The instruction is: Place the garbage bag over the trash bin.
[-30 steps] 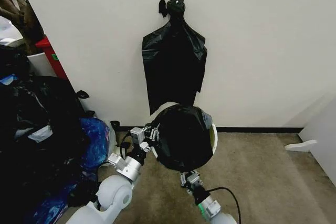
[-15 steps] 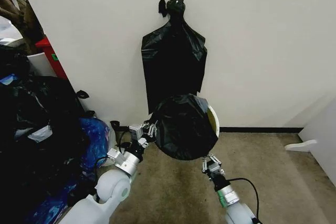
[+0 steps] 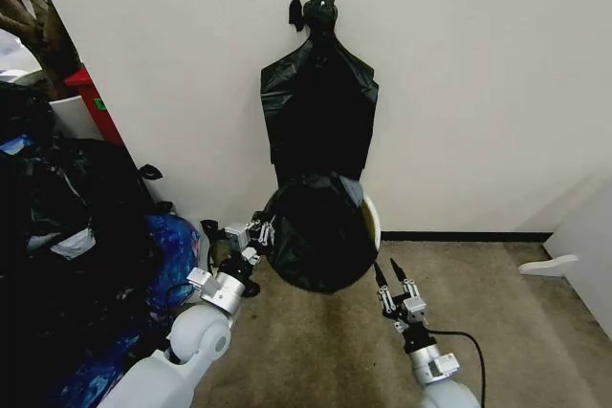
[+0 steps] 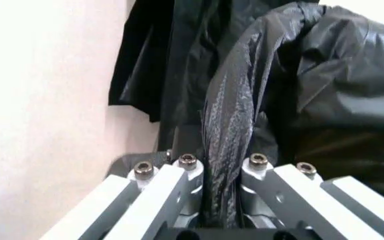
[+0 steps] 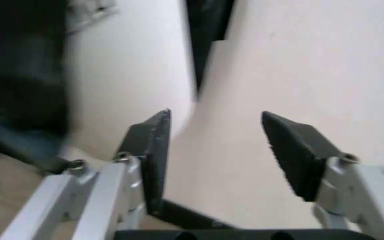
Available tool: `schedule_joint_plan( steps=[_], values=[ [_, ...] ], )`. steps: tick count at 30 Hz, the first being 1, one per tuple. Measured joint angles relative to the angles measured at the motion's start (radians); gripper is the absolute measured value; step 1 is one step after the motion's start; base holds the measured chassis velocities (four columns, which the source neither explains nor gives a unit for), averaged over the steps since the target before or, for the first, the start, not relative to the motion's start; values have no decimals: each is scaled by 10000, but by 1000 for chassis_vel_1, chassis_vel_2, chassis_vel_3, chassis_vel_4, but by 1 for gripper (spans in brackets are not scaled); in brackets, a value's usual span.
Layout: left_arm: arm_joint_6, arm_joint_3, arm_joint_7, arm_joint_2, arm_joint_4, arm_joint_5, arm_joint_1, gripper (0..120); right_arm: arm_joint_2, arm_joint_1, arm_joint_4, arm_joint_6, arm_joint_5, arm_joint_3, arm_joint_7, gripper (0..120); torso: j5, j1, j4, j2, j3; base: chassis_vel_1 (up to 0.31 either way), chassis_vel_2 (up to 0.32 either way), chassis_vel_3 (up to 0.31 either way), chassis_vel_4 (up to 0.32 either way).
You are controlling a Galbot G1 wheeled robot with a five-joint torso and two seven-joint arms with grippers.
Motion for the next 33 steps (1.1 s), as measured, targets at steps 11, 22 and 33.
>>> schedule_joint_plan(
  steps=[11,22,33],
  values=[
    [-1280,197,852,-94,759,1327,4,4,-483,-719,3515,-451,5259,-63,-1313,94,-3,0,1,0,0,0,0,0,0],
    [-1654,252,1023,-215,891,1703,2,4,-591,-1386,5960,-2680,5788,-1393,-625,83,-3,0,-1,1,0,0,0,0,0],
    [-1691,215,982,-234,833,1759,85,4,-511,-1396,5858,-4056,3395,-1683,1106,73,-3,0,-1,1,0,0,0,0,0]
  ],
)
